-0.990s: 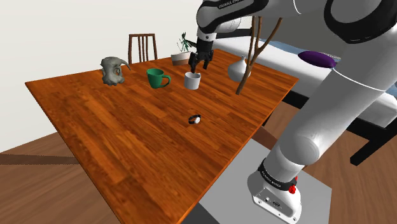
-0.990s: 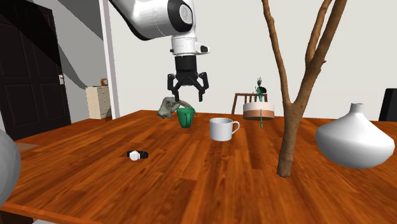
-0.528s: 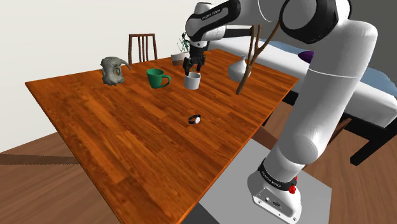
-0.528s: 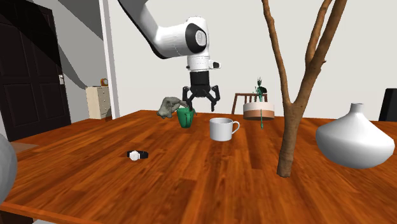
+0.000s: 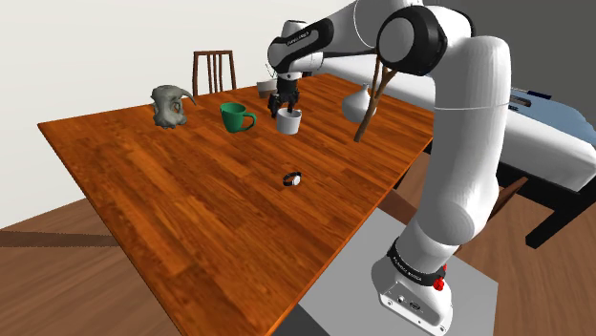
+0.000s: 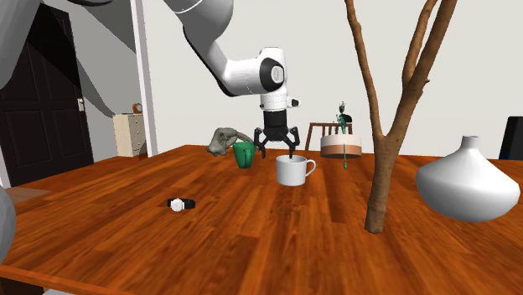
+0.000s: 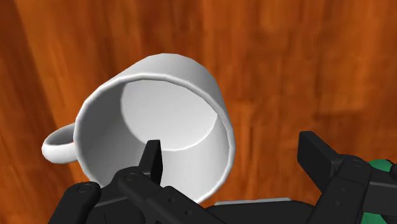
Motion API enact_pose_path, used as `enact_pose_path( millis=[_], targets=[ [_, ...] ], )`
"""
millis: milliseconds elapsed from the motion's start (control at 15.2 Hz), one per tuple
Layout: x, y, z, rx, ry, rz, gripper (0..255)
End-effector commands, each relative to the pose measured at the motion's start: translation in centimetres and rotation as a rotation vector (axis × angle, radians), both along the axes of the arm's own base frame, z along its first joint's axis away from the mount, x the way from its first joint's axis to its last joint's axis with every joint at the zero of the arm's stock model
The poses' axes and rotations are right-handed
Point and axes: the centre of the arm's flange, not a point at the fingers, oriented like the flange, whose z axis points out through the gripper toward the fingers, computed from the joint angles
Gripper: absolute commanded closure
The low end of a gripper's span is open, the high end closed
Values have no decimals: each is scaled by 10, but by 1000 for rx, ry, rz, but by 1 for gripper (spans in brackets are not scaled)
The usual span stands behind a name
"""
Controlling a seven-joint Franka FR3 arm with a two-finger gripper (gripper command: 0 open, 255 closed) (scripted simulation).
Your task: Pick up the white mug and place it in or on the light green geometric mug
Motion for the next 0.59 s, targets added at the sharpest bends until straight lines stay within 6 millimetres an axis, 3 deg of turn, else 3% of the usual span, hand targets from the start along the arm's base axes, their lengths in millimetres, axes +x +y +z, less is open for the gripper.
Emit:
enact_pose_path(
  millis=[0, 198, 528],
  targets=[
    [0, 0, -11, 0, -1, 0, 0],
    [2, -1, -30, 0, -1, 0, 0],
    [2, -1, -30, 0, -1, 0, 0]
  ],
)
